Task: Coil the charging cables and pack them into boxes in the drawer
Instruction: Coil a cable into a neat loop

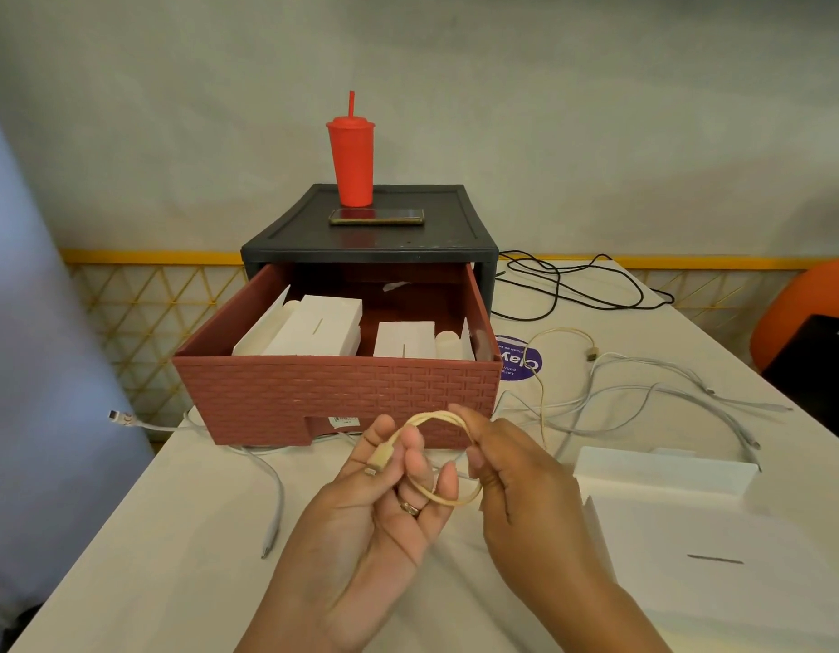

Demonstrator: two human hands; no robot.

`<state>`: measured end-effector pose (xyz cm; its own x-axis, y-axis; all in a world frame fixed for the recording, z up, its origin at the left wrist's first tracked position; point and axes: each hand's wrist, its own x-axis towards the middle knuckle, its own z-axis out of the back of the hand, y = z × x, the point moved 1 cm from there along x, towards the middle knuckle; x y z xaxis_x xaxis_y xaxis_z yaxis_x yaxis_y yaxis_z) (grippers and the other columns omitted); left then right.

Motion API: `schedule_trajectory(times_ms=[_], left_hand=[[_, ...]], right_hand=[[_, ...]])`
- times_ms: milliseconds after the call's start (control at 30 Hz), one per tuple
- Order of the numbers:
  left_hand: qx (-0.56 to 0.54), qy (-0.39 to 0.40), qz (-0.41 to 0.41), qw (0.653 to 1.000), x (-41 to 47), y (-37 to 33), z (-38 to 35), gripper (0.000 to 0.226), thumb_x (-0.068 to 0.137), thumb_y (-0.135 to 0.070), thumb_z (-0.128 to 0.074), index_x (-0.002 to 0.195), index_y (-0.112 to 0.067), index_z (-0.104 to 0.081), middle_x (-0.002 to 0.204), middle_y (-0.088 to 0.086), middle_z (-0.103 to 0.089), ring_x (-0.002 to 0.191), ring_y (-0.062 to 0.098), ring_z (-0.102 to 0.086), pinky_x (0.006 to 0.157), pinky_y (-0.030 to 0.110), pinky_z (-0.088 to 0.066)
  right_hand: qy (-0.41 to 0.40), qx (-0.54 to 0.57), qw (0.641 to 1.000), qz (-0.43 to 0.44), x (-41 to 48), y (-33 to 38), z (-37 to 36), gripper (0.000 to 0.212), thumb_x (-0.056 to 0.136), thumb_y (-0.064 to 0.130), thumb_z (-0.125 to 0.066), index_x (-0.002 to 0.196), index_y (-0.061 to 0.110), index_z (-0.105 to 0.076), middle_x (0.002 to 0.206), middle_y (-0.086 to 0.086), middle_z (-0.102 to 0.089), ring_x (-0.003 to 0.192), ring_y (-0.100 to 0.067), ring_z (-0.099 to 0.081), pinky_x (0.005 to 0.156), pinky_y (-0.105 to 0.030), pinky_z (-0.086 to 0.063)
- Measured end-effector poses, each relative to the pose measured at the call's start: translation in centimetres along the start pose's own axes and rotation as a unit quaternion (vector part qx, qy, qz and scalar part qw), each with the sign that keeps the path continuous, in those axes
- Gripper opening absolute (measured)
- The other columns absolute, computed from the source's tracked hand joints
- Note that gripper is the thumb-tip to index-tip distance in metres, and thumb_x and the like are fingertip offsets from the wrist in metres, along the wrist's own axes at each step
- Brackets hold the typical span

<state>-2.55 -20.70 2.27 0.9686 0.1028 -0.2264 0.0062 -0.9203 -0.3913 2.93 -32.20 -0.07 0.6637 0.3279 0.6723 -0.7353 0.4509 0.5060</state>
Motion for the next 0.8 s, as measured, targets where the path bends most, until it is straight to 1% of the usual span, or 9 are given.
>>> schedule_trajectory(times_ms=[133, 267, 333, 400, 600, 633, 667, 733, 800], left_hand=[[0.064, 0.066, 0.010, 0.996, 0.2, -0.6, 0.4, 0.056, 0.021, 0.001, -0.088, 0.074, -0.009, -0.073, 0.062, 0.010, -0.061, 0.050, 0.021, -0.061, 0.066, 0.045, -0.056], [0.196, 0.062, 0.010, 0.979, -0.5, -0.9, -0.4, 0.028, 0.055, -0.018, -0.068, 0.081, -0.008, -0.069, 0.053, 0.009, -0.052, 0.055, 0.021, -0.058, 0.071, 0.039, -0.049], [0.344, 0.016, -0.060, 0.937, -0.4, -0.7, -0.4, 0.016, 0.063, -0.006, -0.066, 0.077, -0.013, -0.067, 0.053, 0.006, -0.053, 0.053, 0.014, -0.055, 0.068, 0.032, -0.045], [0.473, 0.006, -0.137, 0.871, -0.3, -0.6, -0.3, 0.019, 0.075, 0.004, -0.068, 0.077, -0.015, -0.067, 0.060, 0.004, -0.066, 0.053, 0.009, -0.054, 0.059, 0.022, -0.046], [0.589, 0.025, -0.174, 0.789, -0.6, -1.4, 0.1, 0.033, 0.089, 0.003, -0.052, 0.095, -0.028, -0.063, 0.082, -0.012, -0.074, 0.065, 0.005, -0.066, 0.063, 0.014, -0.048], [0.635, 0.029, -0.204, 0.744, -0.6, -1.5, 0.5, 0.035, 0.090, -0.001, -0.053, 0.098, -0.034, -0.060, 0.085, -0.019, -0.073, 0.073, 0.001, -0.066, 0.068, 0.011, -0.047], [0.697, 0.030, -0.257, 0.668, -0.5, -1.6, 0.7, 0.036, 0.089, -0.005, -0.054, 0.099, -0.040, -0.055, 0.088, -0.023, -0.071, 0.079, -0.002, -0.065, 0.071, 0.009, -0.045], [0.803, 0.016, -0.347, 0.485, -0.3, -2.0, 1.1, 0.046, 0.084, -0.004, -0.061, 0.105, -0.043, -0.049, 0.084, -0.019, -0.071, 0.073, 0.003, -0.066, 0.064, 0.013, -0.047], [0.826, -0.001, -0.420, 0.377, 0.2, -2.1, 1.8, 0.043, 0.076, -0.003, -0.062, 0.106, -0.033, -0.056, 0.079, -0.008, -0.072, 0.067, 0.015, -0.068, 0.054, 0.023, -0.051]], right_hand=[[-0.022, 0.041, 0.999, 0.005, 0.5, -0.3, 0.6, 0.044, 0.084, 0.002, -0.046, 0.116, 0.031, -0.051, 0.071, 0.027, -0.043, 0.075, 0.021, -0.046, 0.064, 0.006, -0.033], [0.007, 0.111, 0.994, -0.022, 1.4, -0.2, 1.3, 0.030, 0.090, 0.030, -0.039, 0.117, 0.036, -0.050, 0.084, 0.036, -0.056, 0.083, 0.016, -0.052, 0.068, -0.002, -0.039], [0.007, 0.121, 0.992, -0.027, 1.5, 0.1, 1.3, 0.028, 0.090, 0.033, -0.039, 0.114, 0.036, -0.052, 0.085, 0.035, -0.057, 0.084, 0.015, -0.054, 0.069, -0.002, -0.040], [-0.006, 0.123, 0.992, -0.030, 1.5, 0.1, 1.3, 0.028, 0.089, 0.034, -0.038, 0.108, 0.035, -0.059, 0.091, 0.030, -0.060, 0.089, 0.013, -0.055, 0.072, -0.002, -0.040], [0.003, 0.093, 0.994, -0.052, 1.8, -0.3, 1.7, 0.028, 0.091, 0.030, -0.040, 0.102, 0.028, -0.066, 0.094, 0.019, -0.065, 0.094, 0.006, -0.056, 0.077, -0.003, -0.041], [0.023, 0.095, 0.993, -0.071, 1.9, -0.3, 1.8, 0.026, 0.092, 0.027, -0.041, 0.099, 0.030, -0.066, 0.093, 0.018, -0.066, 0.093, 0.005, -0.057, 0.076, -0.004, -0.041], [0.046, 0.101, 0.990, -0.091, 2.1, -0.2, 2.0, 0.025, 0.094, 0.024, -0.042, 0.095, 0.033, -0.065, 0.091, 0.019, -0.066, 0.090, 0.006, -0.057, 0.073, -0.005, -0.041], [0.090, 0.117, 0.981, -0.129, 2.3, 0.1, 2.3, 0.031, 0.097, 0.018, -0.043, 0.087, 0.040, -0.062, 0.080, 0.022, -0.065, 0.080, 0.007, -0.056, 0.065, -0.007, -0.040], [0.116, 0.142, 0.971, -0.155, 2.4, 0.2, 2.5, 0.033, 0.097, 0.016, -0.042, 0.086, 0.041, -0.061, 0.070, 0.025, -0.062, 0.068, 0.007, -0.055, 0.057, -0.009, -0.037]])
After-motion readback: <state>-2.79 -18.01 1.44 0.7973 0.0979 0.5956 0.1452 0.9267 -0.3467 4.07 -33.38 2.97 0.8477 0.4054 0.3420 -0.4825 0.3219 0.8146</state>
